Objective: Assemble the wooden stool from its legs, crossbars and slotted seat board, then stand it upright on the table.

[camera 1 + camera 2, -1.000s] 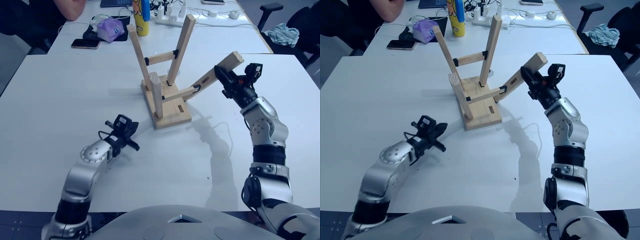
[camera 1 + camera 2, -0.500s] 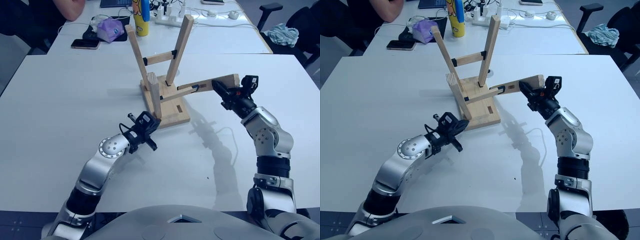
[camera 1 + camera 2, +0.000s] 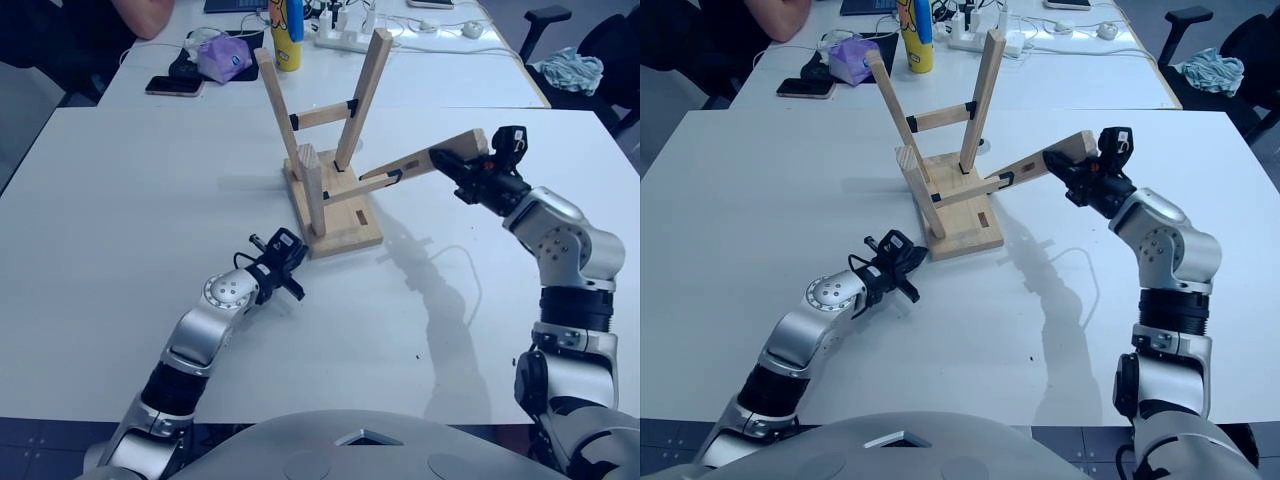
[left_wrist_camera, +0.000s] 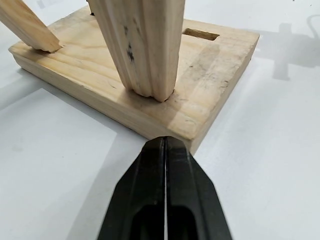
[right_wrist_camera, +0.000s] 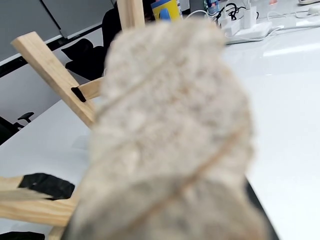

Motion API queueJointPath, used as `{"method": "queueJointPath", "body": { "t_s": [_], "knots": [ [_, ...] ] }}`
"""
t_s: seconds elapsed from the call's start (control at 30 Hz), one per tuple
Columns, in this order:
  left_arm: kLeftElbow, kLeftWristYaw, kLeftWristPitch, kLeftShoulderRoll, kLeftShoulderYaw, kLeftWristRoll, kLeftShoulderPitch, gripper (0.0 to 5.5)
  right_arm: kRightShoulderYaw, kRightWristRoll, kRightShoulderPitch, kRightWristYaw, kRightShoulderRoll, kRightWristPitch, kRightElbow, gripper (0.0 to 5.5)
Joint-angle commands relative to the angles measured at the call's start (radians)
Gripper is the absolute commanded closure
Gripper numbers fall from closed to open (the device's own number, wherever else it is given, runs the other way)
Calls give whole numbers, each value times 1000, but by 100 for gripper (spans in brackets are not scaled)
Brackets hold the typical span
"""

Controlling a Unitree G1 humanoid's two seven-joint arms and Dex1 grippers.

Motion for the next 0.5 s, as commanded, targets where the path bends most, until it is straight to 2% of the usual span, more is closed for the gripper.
{"method": "queueJointPath", "body": {
  "t_s": [0.03, 0.17, 0.3, 0.5],
  "knots": [
    [-62, 19, -19, -3, 28, 3, 29, 550, -66, 61, -64, 2, -85, 133, -21, 446],
    [-87, 47, -38, -11, 72, 1, 63, 550, -99, 125, -132, -21, -133, 327, -13, 446],
    [-120, 80, -41, -24, 100, 3, 102, 550, -53, 163, -183, 9, -195, 541, -11, 446],
    [-130, 111, -47, -46, 104, 7, 130, 550, -37, 147, -247, 14, -215, 643, 50, 446]
  ]
}}
